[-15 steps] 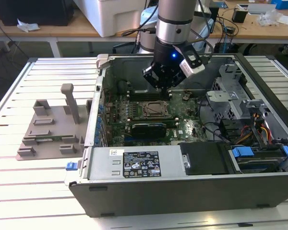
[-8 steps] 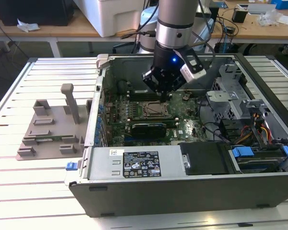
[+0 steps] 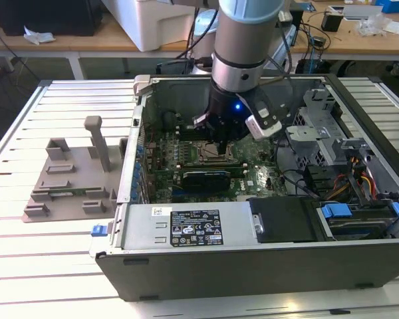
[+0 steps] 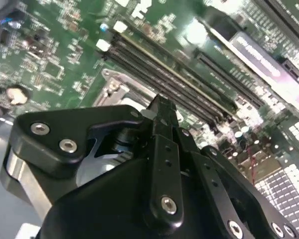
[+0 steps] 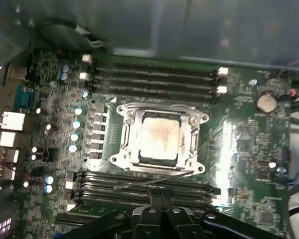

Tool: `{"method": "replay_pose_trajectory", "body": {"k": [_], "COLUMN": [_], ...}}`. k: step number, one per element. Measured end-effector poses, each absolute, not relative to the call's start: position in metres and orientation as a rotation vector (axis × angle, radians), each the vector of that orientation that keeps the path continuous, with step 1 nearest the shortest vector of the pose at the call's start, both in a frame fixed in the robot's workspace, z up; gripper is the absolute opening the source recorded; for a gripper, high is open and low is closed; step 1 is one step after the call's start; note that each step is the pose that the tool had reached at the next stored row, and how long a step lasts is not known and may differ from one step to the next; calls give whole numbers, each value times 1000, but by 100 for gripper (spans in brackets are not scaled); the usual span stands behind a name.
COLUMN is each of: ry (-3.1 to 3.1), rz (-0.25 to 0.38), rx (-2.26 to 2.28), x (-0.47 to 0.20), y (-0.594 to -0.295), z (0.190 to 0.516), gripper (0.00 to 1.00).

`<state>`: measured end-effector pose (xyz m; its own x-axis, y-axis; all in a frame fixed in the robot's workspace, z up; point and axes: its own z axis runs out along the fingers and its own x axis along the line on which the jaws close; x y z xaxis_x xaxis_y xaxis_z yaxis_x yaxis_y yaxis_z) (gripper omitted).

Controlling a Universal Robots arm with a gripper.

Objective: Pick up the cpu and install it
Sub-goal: 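Install the second cpu locking lever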

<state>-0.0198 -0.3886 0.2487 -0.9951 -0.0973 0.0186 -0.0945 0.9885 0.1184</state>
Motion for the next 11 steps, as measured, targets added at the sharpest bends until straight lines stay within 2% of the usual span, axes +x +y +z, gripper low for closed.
{"method": "replay_pose_trajectory", "body": {"k": [11], "ry": [-3100], "rz": [-200], "rx": [223], "x": [-47], "y": [-386], "z": [217], "gripper": [11]}}
